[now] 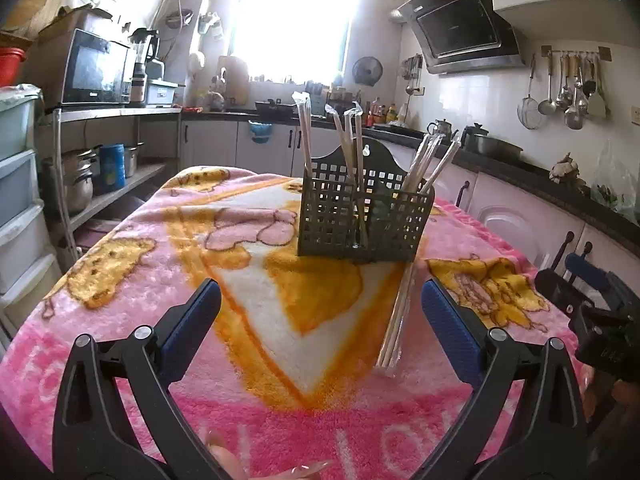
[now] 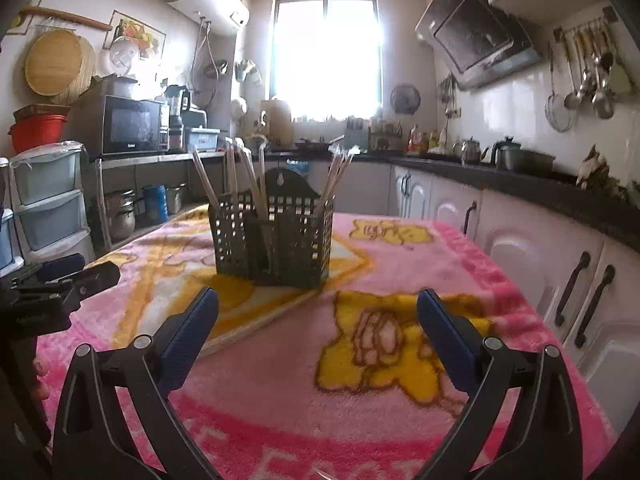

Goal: Organize utensils

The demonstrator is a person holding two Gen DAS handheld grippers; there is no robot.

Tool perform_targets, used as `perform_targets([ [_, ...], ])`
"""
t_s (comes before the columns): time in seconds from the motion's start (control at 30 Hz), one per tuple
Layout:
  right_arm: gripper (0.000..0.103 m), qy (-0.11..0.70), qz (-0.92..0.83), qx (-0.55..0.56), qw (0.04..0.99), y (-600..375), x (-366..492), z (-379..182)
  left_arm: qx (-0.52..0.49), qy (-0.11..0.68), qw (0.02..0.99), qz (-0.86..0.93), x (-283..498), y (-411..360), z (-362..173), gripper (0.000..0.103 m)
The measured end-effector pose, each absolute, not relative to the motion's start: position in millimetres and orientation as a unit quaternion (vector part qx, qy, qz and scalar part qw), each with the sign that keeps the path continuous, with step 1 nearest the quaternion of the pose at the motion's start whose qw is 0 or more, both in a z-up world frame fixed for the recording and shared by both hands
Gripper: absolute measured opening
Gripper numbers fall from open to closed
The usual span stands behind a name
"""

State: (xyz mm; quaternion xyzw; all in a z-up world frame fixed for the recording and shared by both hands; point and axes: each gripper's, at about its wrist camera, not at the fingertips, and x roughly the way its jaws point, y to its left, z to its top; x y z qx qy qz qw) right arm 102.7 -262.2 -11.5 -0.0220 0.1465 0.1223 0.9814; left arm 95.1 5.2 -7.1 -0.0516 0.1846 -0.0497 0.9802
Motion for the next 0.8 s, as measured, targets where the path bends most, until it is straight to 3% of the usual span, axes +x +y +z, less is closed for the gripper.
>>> perform_targets([
  [0.8, 0.097, 0.149, 0.119, -0.016, 0.982, -262.2, 100.1, -12.9, -0.056, 0.185, 0.980, -0.044, 96.0, 5.7, -8.1, 0.092],
])
